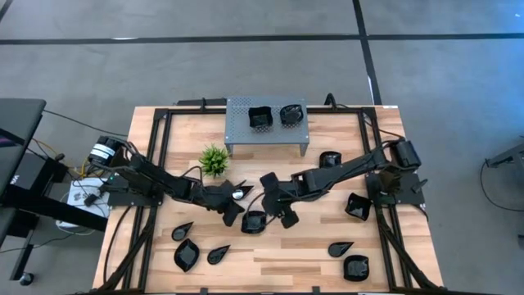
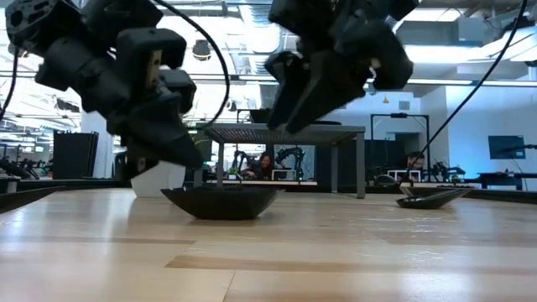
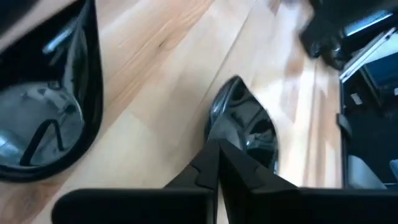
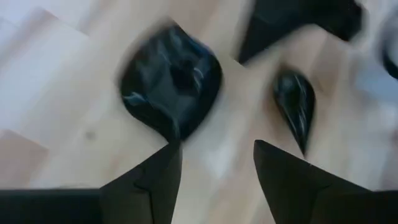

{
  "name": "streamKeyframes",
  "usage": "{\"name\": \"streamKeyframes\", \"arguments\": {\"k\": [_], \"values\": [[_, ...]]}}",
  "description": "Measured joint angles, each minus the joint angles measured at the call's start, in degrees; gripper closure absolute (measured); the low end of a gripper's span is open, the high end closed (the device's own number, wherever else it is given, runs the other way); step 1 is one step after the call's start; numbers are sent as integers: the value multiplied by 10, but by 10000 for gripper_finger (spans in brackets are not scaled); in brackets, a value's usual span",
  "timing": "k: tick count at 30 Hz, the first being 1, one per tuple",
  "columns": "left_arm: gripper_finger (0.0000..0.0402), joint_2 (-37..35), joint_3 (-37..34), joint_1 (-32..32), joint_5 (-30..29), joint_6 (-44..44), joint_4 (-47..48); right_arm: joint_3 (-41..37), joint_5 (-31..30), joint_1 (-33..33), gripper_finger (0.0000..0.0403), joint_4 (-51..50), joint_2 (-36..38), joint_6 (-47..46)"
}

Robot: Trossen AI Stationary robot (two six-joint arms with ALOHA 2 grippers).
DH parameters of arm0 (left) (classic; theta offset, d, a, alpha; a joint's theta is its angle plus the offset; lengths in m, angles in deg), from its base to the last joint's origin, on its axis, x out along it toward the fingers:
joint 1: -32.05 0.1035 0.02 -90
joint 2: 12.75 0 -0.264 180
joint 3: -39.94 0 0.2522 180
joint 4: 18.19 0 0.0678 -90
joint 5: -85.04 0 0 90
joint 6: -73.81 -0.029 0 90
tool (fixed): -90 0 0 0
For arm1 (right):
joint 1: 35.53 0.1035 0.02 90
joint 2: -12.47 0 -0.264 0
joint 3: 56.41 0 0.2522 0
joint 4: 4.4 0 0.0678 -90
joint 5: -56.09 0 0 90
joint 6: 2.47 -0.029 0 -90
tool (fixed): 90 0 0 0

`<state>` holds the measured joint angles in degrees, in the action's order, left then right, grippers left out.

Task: Pick & Place Mini shaped plates
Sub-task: Stack the black leaf-shaped plate on top of the black leaf-shaped plate on the shelf

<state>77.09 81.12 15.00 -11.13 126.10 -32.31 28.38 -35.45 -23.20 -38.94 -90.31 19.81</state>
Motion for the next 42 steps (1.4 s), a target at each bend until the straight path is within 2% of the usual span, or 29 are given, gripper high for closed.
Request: {"name": "streamKeyframes", "arguments": {"k": [3,8,20,26,29,31,37,42], "values": [[395,-6,4,8,6,-9,0,1,28,14,218,12,0,21],[388,-19,-5,9,29,-10,12,0,28,32,230,3,0,18],[265,41,21,-6,36,-9,6,0,28,37,236,4,0,2],[243,72,31,-5,26,-10,-2,0,28,37,240,8,0,-11],[257,81,35,-6,27,-11,-5,0,28,37,241,3,0,-14],[280,82,34,-6,23,-19,-2,-1,29,37,242,7,0,-13],[387,88,38,3,13,-26,-9,0,31,37,242,18,0,-13],[395,62,43,13,13,-32,-11,-1,46,41,242,31,-26,-9]]}}
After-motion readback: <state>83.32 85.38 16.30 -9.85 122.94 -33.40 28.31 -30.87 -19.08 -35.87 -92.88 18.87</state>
